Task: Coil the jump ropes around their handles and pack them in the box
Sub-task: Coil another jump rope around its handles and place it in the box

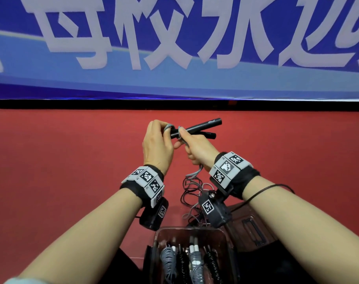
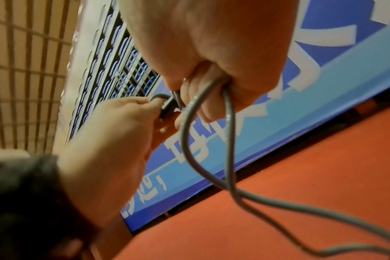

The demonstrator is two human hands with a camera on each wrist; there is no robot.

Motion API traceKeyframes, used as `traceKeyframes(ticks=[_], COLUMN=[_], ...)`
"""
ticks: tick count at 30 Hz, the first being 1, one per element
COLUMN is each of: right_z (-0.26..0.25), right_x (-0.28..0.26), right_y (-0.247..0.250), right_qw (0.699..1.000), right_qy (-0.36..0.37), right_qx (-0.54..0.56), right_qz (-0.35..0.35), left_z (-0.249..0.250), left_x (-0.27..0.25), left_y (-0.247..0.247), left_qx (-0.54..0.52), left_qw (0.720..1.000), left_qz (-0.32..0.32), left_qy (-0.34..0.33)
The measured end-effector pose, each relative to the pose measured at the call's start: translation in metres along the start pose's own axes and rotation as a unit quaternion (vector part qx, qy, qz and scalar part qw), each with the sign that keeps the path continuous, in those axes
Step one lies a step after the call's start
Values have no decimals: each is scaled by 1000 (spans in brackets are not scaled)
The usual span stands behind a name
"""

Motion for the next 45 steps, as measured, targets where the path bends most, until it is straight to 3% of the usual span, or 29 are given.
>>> traceKeyframes(ticks=[4,7,11,15,20,27,33,39,45], right_z=[6,11,19,25,26,27,40,38,34], right_x=[-2,2,3,-3,-9,-9,-10,-10,-5], right_y=[-1,9,21,18,8,14,14,8,9], right_qw=[996,995,993,984,964,952,947,944,958], right_qy=[-31,-12,38,40,60,82,42,41,28], right_qx=[82,71,-90,-173,-246,-286,-311,-323,-265], right_qz=[27,69,65,-8,-84,-72,-68,-60,-103], left_z=[-2,-1,-11,-27,-30,-25,-20,-22,-24], left_x=[-3,-3,-4,-12,-29,-38,-47,-35,-14], left_y=[-1,2,-4,-18,-31,-37,-47,-46,-39], left_qx=[35,23,-36,-89,-45,-89,-63,-6,119], left_qw=[998,996,978,915,865,832,843,889,920], left_qz=[-36,-59,-153,-260,-368,-416,-437,-364,-320], left_qy=[-48,-55,135,296,337,358,306,277,191])
Point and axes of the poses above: each hand's wrist, its own x-axis towards the middle knuckle, its own y-axis out of the back of the hand, z = x × y, the point moved 5 cm from there along x, towards the middle knuckle, and after that the axes turned 5 degrees about y, right-handed, at the moved point
